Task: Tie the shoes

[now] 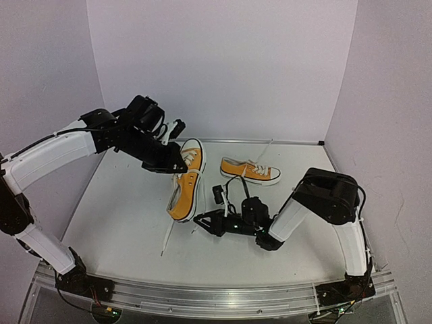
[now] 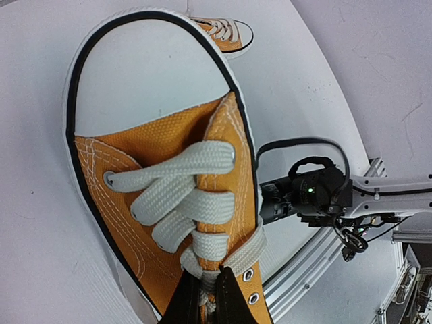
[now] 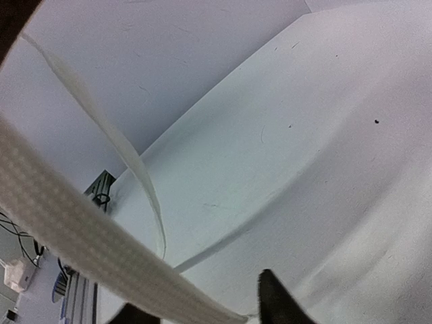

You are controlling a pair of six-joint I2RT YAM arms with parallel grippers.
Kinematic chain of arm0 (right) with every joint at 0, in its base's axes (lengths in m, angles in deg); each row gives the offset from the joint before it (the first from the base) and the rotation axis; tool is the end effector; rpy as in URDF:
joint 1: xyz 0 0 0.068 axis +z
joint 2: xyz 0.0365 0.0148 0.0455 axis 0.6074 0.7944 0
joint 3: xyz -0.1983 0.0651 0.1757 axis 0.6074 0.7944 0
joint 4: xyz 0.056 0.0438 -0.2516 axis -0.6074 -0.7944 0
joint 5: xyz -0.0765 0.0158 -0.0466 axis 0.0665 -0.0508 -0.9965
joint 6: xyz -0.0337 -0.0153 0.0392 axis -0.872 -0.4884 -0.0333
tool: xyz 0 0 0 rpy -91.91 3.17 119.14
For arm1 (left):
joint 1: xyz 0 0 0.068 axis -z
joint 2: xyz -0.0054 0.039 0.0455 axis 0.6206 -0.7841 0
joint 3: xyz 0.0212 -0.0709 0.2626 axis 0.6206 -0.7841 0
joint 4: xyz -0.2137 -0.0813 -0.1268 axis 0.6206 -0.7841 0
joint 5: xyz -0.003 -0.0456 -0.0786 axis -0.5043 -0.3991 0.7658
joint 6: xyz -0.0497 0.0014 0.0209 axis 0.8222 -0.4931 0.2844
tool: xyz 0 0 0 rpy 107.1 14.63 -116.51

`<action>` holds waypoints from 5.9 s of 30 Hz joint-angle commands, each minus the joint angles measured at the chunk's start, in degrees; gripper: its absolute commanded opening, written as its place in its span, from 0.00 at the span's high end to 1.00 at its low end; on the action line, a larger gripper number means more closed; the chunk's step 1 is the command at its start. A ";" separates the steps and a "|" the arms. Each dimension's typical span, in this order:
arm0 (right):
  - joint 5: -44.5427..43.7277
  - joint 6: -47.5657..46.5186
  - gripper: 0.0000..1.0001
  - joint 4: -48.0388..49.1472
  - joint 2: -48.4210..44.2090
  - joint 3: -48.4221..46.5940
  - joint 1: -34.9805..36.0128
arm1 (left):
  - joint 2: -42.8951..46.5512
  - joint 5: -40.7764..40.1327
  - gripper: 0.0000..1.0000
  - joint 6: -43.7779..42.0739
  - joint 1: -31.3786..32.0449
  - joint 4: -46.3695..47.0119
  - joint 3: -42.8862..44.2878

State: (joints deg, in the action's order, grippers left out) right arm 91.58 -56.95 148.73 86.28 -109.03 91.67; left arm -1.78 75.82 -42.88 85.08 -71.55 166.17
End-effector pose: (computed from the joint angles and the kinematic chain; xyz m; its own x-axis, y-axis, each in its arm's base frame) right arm 0.2227 0.3354 0.0896 -0.5499 0.0537 -0.8335 -0.8145 0.1867 0.5494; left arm 0.2133 -0.2371 0.3605 -0.8012 0.2388 -0.5487 0.5156 0.7410 -0.4303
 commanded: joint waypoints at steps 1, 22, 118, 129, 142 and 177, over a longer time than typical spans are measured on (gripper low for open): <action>-3.92 2.55 0.93 3.54 -9.55 6.62 -0.14 | 2.81 -3.82 1.00 0.00 -0.23 4.34 -1.20; -27.78 3.72 1.00 -52.61 -55.57 21.26 -0.86 | -28.49 -8.47 1.00 20.97 4.28 22.15 0.29; 1.81 -0.75 0.47 -58.74 -11.64 -28.92 0.58 | 22.40 2.97 0.93 11.96 3.38 20.09 -56.14; -0.85 -0.54 0.47 -59.78 -22.97 -16.80 -1.89 | 15.05 -4.11 0.52 7.60 3.29 21.11 -45.88; -3.43 0.54 0.47 -59.97 -34.04 -6.28 -3.88 | -4.63 -6.68 0.60 8.34 2.15 26.77 -35.40; -3.02 0.42 0.46 -60.04 -36.05 -4.61 -4.94 | -1.97 -11.11 1.00 2.77 -5.74 14.98 -27.46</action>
State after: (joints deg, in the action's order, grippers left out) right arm 88.73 -56.60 87.87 52.61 -114.06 87.11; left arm -4.90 69.23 -36.73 81.88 -52.48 135.81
